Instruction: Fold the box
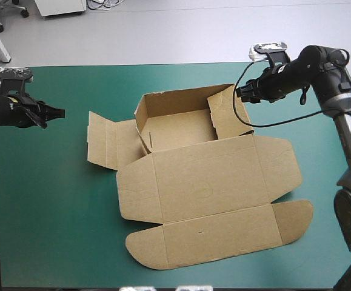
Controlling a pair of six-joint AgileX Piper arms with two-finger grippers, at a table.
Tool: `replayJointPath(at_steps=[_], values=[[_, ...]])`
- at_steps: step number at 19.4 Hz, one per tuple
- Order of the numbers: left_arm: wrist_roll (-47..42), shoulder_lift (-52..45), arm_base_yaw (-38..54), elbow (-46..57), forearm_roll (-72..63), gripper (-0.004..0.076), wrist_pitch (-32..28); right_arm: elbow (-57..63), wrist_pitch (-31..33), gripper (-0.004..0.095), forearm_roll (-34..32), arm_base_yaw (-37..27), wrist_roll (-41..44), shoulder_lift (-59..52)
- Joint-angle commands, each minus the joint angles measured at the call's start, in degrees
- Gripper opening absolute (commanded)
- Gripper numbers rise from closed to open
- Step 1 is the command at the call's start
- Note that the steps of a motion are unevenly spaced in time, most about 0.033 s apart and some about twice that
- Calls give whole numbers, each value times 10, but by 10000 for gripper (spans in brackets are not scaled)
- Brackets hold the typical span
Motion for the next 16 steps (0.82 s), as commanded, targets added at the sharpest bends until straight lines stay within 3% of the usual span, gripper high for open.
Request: replayJointPath(at_steps=[1, 5, 11, 13, 16], values=[[-1, -19, 1, -15, -11, 209, -28, 38, -69, 475, -14, -2, 6, -94], [-1, -19, 1, -15, -37, 209, -28, 187, -180, 441, -67, 28, 10, -178], [8, -18, 1, -15, -39, 209, -24, 337, -324, 454, -68, 76, 40, -198], [11, -16, 1, -15, -39, 209, -24, 333, -360, 514, -73, 76, 31, -184], [11, -16, 1, -15, -39, 208, -21, 316, -360, 729, -69, 76, 3, -156]])
